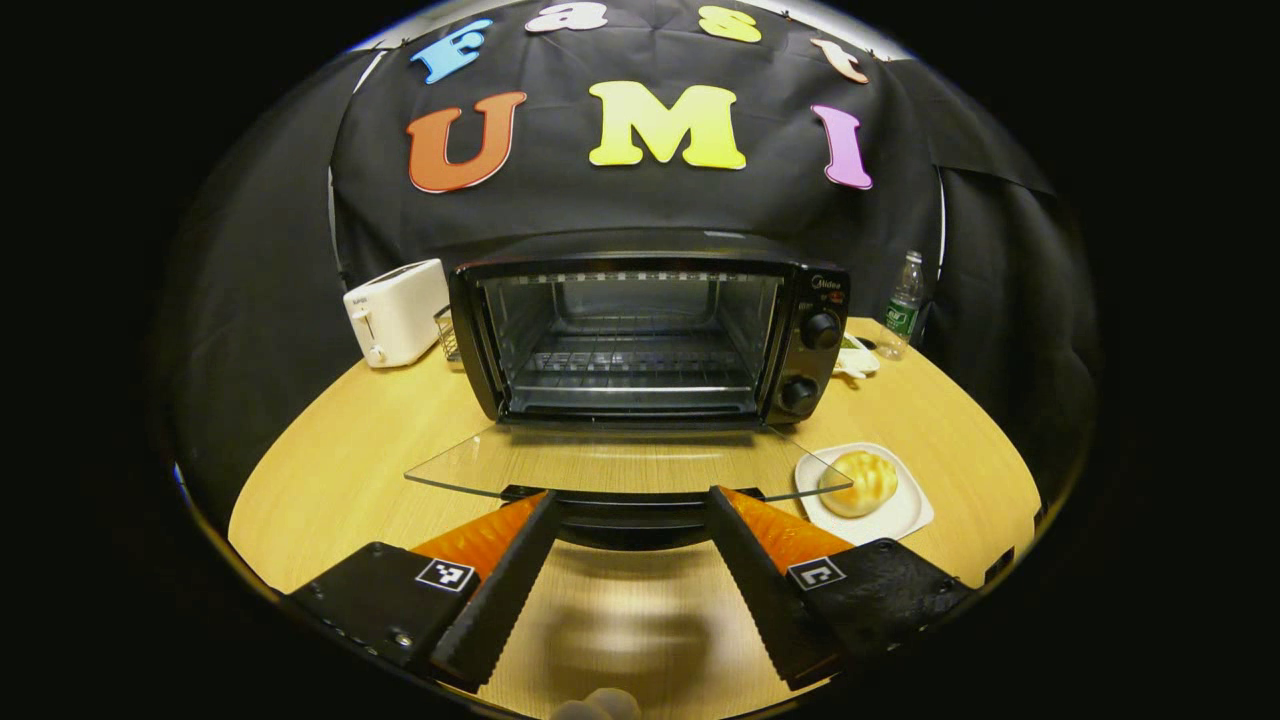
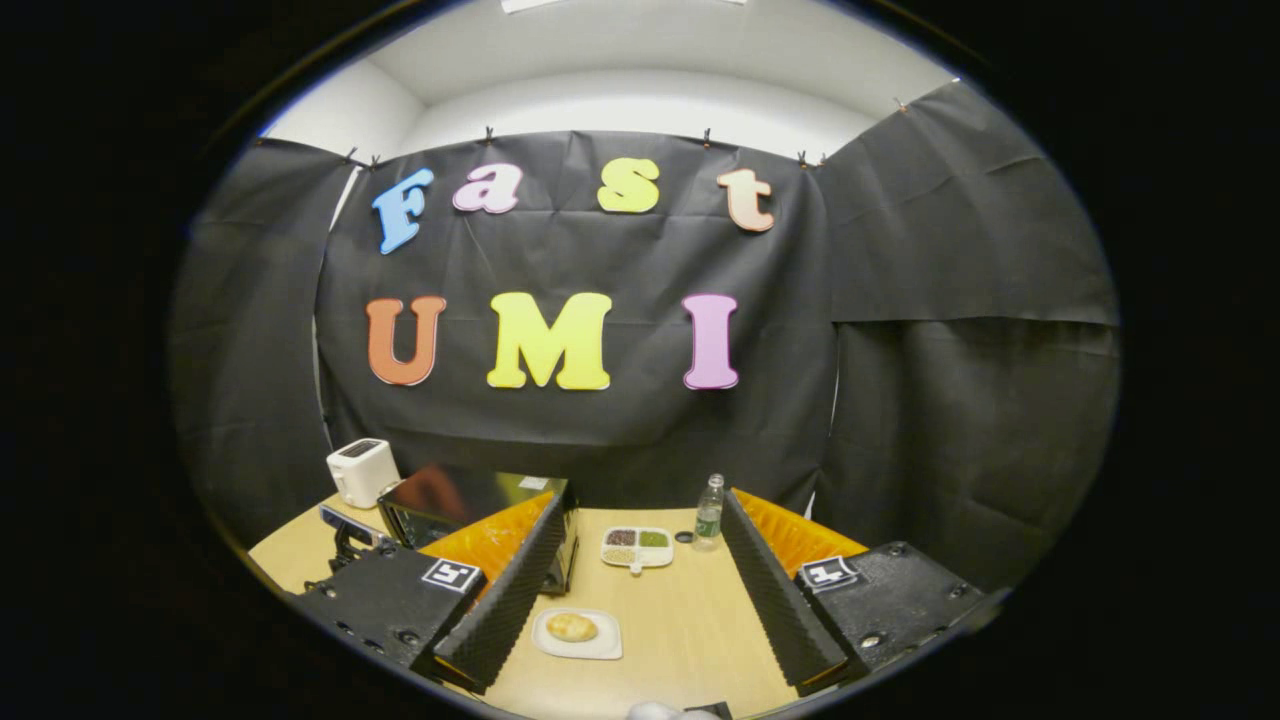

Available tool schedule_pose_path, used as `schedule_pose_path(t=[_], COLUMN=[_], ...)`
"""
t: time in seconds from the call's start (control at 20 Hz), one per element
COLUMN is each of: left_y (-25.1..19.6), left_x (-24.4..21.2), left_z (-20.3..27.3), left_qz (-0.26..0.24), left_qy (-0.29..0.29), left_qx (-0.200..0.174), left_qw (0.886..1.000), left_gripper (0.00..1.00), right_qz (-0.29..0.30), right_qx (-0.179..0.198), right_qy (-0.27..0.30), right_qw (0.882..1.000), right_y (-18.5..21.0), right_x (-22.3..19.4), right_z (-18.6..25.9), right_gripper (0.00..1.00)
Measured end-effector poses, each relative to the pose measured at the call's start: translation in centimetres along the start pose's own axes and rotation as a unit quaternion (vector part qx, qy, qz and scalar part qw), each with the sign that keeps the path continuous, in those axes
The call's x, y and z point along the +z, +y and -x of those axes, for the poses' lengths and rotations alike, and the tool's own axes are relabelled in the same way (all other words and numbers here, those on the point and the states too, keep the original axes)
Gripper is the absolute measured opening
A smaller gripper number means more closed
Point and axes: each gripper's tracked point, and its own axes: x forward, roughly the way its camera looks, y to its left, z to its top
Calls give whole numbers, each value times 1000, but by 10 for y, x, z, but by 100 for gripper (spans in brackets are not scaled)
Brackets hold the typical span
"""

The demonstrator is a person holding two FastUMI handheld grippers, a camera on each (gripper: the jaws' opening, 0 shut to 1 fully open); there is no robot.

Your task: Open the electric oven with the left hand, put the food in, and close the electric oven.

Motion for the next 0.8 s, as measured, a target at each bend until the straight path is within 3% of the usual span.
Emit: schedule_pose_path(t=[0.3,0.35,0.45,0.6,0.7,0.8], left_y=[1,0,-1,-3,-3,-3], left_x=[-44,-44,-48,-52,-49,-43], left_z=[-15,-15,-17,-18,-16,-14], left_qz=[29,32,11,3,3,9], left_qy=[71,71,80,90,87,74], left_qx=[-2,-6,-4,1,-1,-6], left_qw=[997,997,997,996,996,997], left_gripper=[100,89,100,83,94,94], right_qz=[3,3,4,4,3,2], right_qx=[-1,-2,-3,-3,-4,-6], right_qy=[9,9,14,23,22,20], right_qw=[1000,1000,1000,1000,1000,1000], right_y=[1,0,1,1,1,-1], right_x=[-11,-12,-16,-23,-22,-21], right_z=[-1,-2,-4,-5,-7,-6], right_gripper=[100,100,100,100,100,100])
